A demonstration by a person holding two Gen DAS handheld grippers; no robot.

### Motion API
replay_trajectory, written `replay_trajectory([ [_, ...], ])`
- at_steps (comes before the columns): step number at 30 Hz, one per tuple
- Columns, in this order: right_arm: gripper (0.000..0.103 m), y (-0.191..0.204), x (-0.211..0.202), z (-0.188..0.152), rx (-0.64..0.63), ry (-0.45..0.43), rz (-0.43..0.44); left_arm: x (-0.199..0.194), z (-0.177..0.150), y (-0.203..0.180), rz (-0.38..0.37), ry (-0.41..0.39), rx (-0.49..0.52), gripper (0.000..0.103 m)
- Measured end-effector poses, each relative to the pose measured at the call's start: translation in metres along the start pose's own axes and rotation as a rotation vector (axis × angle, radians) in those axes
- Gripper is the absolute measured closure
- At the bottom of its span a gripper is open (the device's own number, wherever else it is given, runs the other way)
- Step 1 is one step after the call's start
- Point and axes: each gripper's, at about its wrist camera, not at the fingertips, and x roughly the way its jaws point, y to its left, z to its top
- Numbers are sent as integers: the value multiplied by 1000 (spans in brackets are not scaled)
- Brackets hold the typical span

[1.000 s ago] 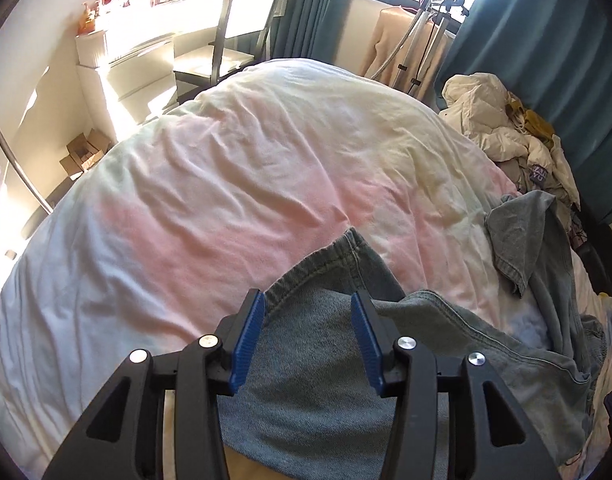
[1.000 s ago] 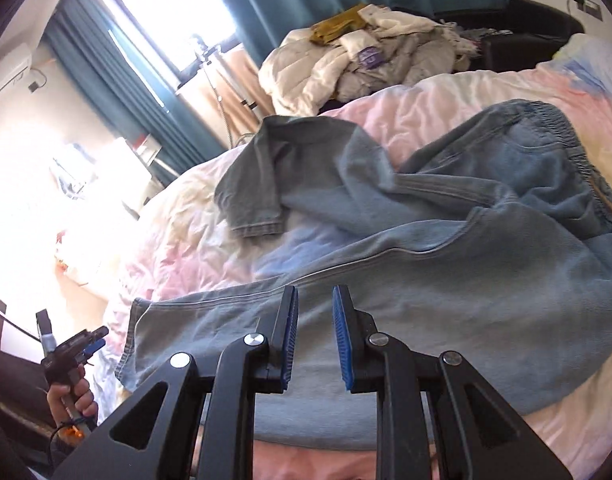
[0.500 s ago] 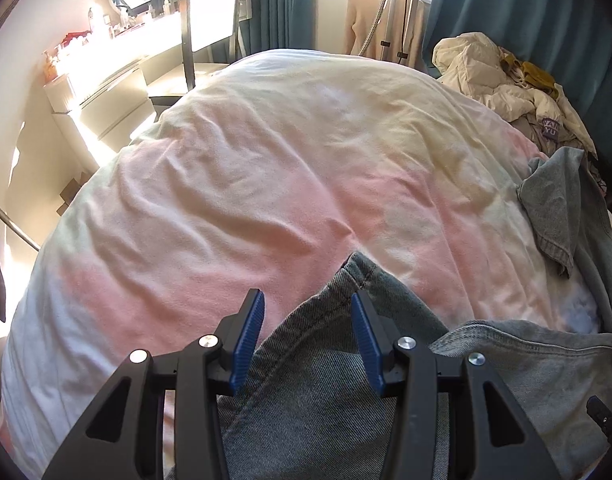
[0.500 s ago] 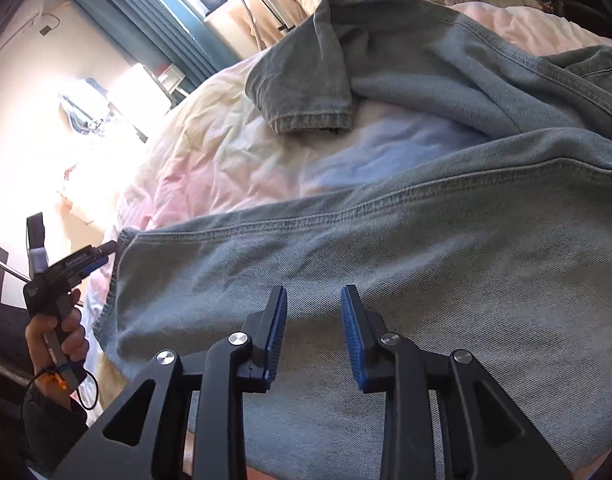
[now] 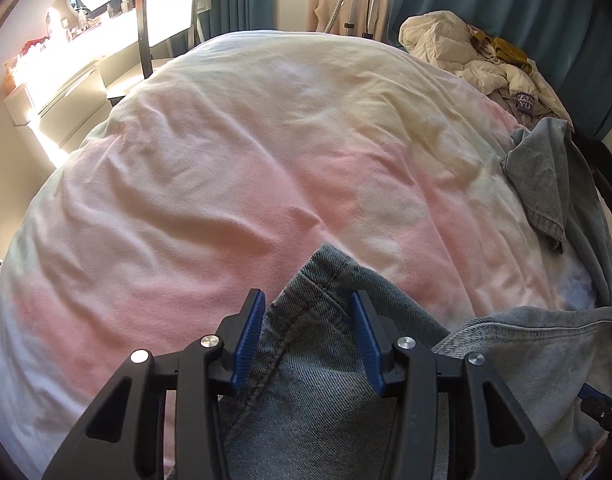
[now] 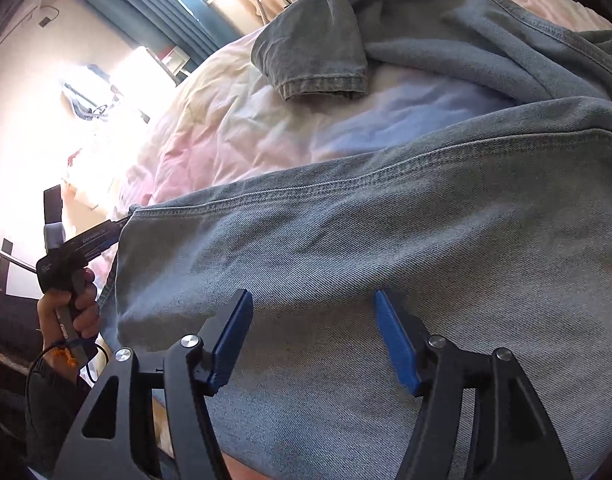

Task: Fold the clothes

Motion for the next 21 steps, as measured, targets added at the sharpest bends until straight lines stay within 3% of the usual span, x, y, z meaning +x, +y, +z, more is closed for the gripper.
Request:
replay_trajectory([
  [1, 39, -2, 1, 0, 9, 3, 1, 0, -1, -1, 15, -5, 4, 59],
  [5, 39, -9, 1, -1, 48, 5, 5, -1, -3, -4, 43, -20, -3, 80],
  [11, 39, -13, -3, -3, 65, -14, -21, -35, 5, 5, 102, -152, -96, 86],
  [15, 39, -11, -6, -4, 50, -30, -38, -59, 12, 38, 30, -190, -271, 86],
  [18, 39, -9, -7, -4, 38, -39, -43, -46, 10, 43, 54, -151, -271, 86],
  [21, 39, -8, -6, -3, 28, -40, -52, -15, 3, 36, 121, -83, -209, 86],
])
